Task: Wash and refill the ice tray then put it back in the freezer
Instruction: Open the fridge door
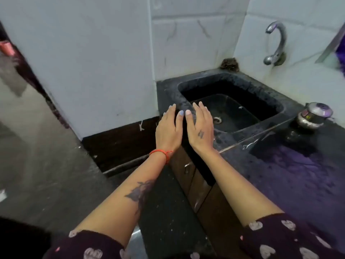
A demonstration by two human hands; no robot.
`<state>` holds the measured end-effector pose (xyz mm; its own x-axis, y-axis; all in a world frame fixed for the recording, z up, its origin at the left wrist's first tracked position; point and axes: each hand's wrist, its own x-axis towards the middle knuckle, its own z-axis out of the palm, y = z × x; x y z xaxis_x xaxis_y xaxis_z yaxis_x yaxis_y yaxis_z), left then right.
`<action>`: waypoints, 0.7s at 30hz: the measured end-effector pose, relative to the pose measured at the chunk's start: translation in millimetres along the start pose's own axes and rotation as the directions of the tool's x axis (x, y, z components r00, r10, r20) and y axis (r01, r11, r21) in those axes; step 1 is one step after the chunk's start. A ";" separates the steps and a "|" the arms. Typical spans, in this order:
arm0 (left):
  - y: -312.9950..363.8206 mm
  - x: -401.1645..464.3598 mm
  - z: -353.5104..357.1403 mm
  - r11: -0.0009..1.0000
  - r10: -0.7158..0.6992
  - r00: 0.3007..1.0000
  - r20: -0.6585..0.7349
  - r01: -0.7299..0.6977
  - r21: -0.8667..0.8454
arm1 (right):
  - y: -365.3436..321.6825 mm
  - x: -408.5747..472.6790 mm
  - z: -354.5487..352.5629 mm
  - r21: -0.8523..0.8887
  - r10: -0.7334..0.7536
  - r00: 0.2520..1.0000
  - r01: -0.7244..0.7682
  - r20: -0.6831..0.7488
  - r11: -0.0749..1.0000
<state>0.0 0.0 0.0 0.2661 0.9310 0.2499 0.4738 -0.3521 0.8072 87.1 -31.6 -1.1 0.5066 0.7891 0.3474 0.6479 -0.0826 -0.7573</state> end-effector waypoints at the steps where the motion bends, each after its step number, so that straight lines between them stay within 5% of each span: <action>1: -4.3 -4.9 -5.7 1.000 -0.017 1.000 -0.007 0.018 0.013 | -1.5 -6.3 5.5 0.006 0.003 1.000 -0.003 0.005 1.000; 12: -73.8 -76.7 -38.2 0.979 -0.184 0.983 -0.023 0.185 0.086 | -2.2 -96.6 58.7 -0.083 0.034 0.962 -0.011 0.272 0.997; 21: -122.7 -121.9 -60.1 0.906 -0.378 0.922 -0.077 0.386 0.175 | 8.8 -136.4 105.5 -0.083 -0.057 0.842 0.120 0.537 0.989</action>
<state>-141.1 -64.5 -97.3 0.0019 0.9994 -0.0341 0.6784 0.0238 0.7343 -36.2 -75.7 -113.5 0.0843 0.9957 0.0387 0.7487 -0.0377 -0.6618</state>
